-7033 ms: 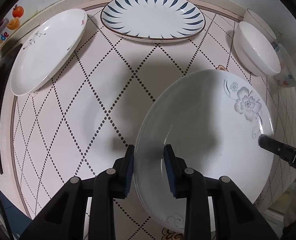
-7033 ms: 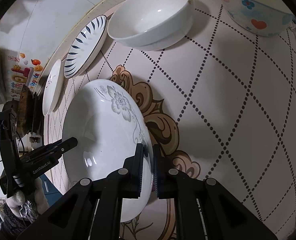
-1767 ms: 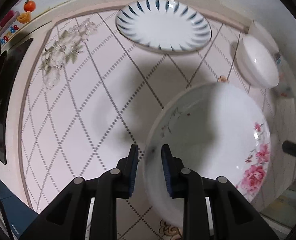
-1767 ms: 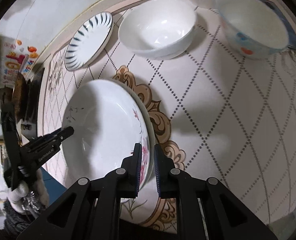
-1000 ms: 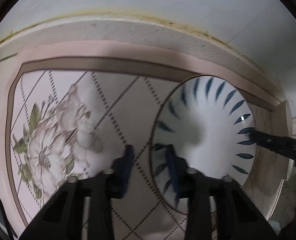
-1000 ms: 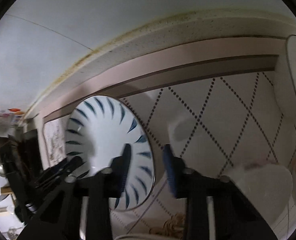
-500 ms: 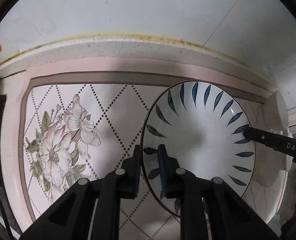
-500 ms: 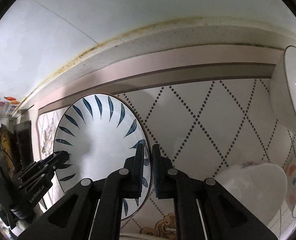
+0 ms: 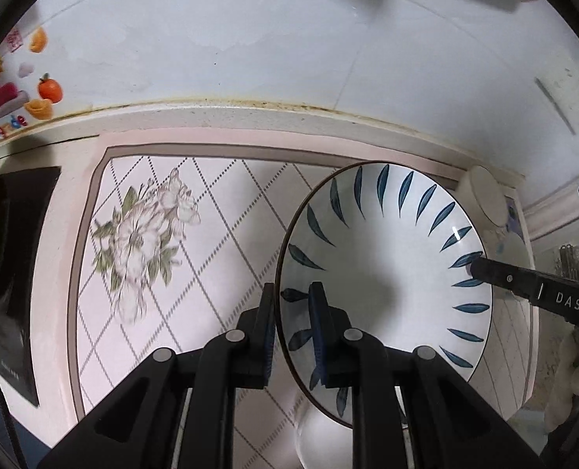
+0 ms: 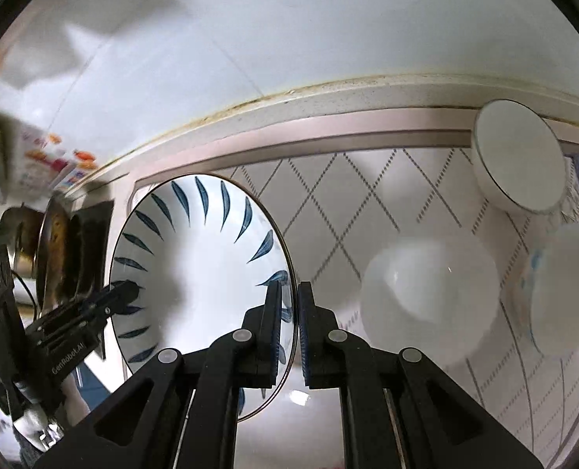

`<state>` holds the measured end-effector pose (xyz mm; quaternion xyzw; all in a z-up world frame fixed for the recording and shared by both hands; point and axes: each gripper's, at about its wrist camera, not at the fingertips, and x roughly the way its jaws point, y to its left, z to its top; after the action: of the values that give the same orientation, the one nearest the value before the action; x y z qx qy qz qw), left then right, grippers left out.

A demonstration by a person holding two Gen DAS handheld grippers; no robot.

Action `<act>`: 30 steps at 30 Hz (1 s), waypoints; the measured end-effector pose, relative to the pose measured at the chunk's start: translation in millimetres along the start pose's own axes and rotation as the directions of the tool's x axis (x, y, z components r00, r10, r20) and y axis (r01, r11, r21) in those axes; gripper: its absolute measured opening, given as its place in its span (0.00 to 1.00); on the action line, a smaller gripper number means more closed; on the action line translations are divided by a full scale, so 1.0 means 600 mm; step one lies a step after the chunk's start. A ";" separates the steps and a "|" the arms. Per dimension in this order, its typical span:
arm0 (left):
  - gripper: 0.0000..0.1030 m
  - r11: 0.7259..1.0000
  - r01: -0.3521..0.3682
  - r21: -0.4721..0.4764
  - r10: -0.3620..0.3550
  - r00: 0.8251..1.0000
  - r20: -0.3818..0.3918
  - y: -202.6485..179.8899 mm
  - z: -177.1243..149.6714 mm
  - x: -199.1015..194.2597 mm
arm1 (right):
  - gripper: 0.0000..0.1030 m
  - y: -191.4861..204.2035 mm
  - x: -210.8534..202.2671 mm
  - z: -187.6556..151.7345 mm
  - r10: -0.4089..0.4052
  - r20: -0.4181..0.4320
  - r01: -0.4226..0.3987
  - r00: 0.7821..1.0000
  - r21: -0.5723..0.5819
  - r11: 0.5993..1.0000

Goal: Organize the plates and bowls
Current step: 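Lower the blue-striped plate with both grippers onto the plate stack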

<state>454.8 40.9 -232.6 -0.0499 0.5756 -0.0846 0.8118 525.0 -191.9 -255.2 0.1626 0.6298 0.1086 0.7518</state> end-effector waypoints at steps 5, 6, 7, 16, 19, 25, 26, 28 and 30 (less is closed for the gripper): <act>0.14 1.000 0.004 -0.002 -0.004 1.000 0.005 -0.022 -0.060 -0.022 | 0.09 -0.011 -0.049 -0.065 0.003 0.000 -0.003 1.000 -0.048 0.999; 0.14 1.000 0.004 -0.001 -0.004 1.000 0.004 -0.025 -0.071 -0.023 | 0.09 -0.015 -0.057 -0.082 0.007 -0.003 -0.007 1.000 -0.052 0.999; 0.14 1.000 0.004 -0.002 -0.004 1.000 -0.002 -0.029 -0.083 -0.023 | 0.09 -0.016 -0.059 -0.093 0.007 -0.006 -0.007 1.000 -0.056 0.998; 0.14 1.000 -0.013 0.018 0.014 0.996 -0.087 -0.065 -0.168 0.007 | 0.09 -0.068 -0.054 -0.190 0.006 -0.053 -0.010 0.999 -0.075 0.997; 0.14 0.999 -0.021 0.027 0.024 0.994 -0.108 -0.074 -0.183 0.023 | 0.09 -0.086 -0.036 -0.211 0.000 -0.078 -0.005 0.997 -0.069 0.998; 0.14 0.999 -0.043 0.024 0.046 0.988 -0.151 -0.076 -0.207 0.057 | 0.09 -0.112 -0.001 -0.249 -0.013 -0.115 0.006 0.993 -0.061 0.998; 0.14 0.999 -0.044 0.022 0.047 0.987 -0.156 -0.076 -0.209 0.060 | 0.09 -0.114 0.003 -0.255 -0.015 -0.120 0.007 0.993 -0.061 0.998; 0.14 0.999 -0.049 0.024 0.052 0.985 -0.163 -0.077 -0.214 0.067 | 0.09 -0.122 0.014 -0.264 -0.012 -0.130 0.006 0.991 -0.052 0.999; 0.14 0.998 -0.059 0.029 0.063 0.984 -0.166 -0.078 -0.218 0.072 | 0.09 -0.128 0.022 -0.271 -0.009 -0.139 0.003 0.990 -0.041 0.999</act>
<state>341.9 -11.6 -307.7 -0.0154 0.6417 -0.0706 0.7635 364.3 -240.7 -321.8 0.1375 0.6787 0.1301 0.7096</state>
